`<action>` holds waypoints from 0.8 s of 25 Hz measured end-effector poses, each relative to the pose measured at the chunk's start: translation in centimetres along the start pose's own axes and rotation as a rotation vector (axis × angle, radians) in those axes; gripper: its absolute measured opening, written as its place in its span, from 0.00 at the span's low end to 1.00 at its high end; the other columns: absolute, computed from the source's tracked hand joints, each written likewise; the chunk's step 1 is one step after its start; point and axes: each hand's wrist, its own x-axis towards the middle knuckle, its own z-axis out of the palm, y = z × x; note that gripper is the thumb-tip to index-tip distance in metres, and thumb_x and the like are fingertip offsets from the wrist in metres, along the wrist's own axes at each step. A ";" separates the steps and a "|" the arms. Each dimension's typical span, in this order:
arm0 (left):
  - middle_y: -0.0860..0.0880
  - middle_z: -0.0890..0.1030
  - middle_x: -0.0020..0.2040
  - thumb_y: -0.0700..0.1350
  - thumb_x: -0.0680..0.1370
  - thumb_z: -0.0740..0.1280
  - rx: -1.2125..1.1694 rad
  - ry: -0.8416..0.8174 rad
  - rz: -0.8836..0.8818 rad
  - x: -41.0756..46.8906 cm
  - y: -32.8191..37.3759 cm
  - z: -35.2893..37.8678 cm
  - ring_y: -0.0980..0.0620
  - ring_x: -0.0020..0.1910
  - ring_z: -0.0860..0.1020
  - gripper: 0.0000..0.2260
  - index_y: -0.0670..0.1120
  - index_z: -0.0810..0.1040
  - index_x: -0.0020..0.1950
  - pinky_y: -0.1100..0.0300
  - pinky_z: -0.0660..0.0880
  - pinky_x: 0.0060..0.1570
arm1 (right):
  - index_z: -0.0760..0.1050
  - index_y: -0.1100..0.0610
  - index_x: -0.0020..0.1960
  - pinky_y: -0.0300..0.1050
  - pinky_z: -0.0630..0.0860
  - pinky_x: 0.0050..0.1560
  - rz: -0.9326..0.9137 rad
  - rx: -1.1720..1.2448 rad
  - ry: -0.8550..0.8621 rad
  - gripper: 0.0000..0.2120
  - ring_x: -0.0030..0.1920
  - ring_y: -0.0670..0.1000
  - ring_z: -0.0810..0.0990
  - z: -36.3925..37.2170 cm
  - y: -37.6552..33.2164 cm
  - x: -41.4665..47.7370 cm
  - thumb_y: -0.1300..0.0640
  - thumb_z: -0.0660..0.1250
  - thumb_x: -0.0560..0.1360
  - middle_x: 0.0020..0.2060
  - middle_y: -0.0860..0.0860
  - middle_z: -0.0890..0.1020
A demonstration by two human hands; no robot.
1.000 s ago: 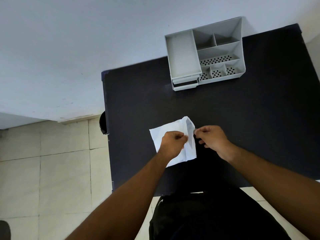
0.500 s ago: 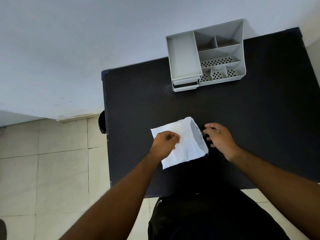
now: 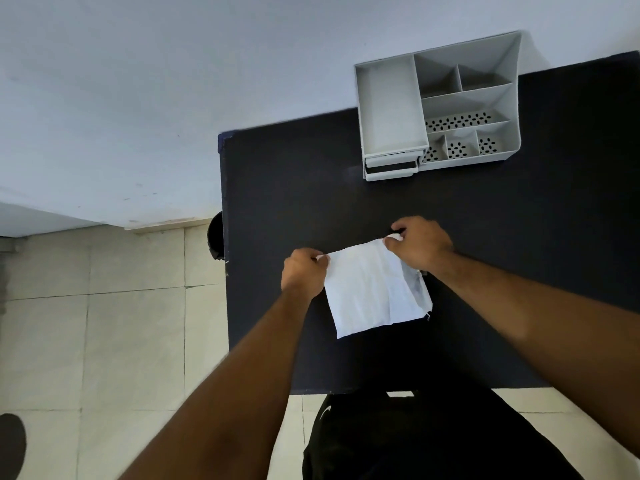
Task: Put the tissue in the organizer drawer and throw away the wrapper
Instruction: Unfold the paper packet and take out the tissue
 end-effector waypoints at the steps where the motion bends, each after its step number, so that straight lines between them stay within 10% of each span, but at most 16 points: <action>1: 0.47 0.85 0.50 0.48 0.79 0.67 -0.022 -0.030 0.006 0.2 -0.1 -0.3 0.47 0.45 0.83 0.11 0.46 0.85 0.57 0.55 0.81 0.45 | 0.82 0.49 0.59 0.51 0.80 0.57 -0.019 -0.043 0.012 0.14 0.55 0.54 0.83 0.0 -0.4 0.0 0.48 0.67 0.75 0.56 0.50 0.85; 11: 0.55 0.81 0.44 0.43 0.78 0.71 -0.308 0.376 0.492 -5.5 -0.5 -6.2 0.59 0.43 0.80 0.02 0.50 0.81 0.50 0.70 0.76 0.41 | 0.83 0.53 0.51 0.48 0.75 0.47 -0.639 0.089 0.526 0.07 0.45 0.50 0.79 -2.6 -3.9 -7.4 0.57 0.70 0.73 0.44 0.48 0.85; 20: 0.57 0.81 0.47 0.55 0.75 0.69 0.265 0.014 0.588 -9.0 -12.6 -0.6 0.59 0.45 0.76 0.10 0.51 0.83 0.50 0.64 0.74 0.42 | 0.83 0.45 0.46 0.43 0.68 0.44 -0.734 -0.392 -0.019 0.09 0.46 0.47 0.80 5.9 6.7 -11.5 0.44 0.66 0.71 0.42 0.42 0.82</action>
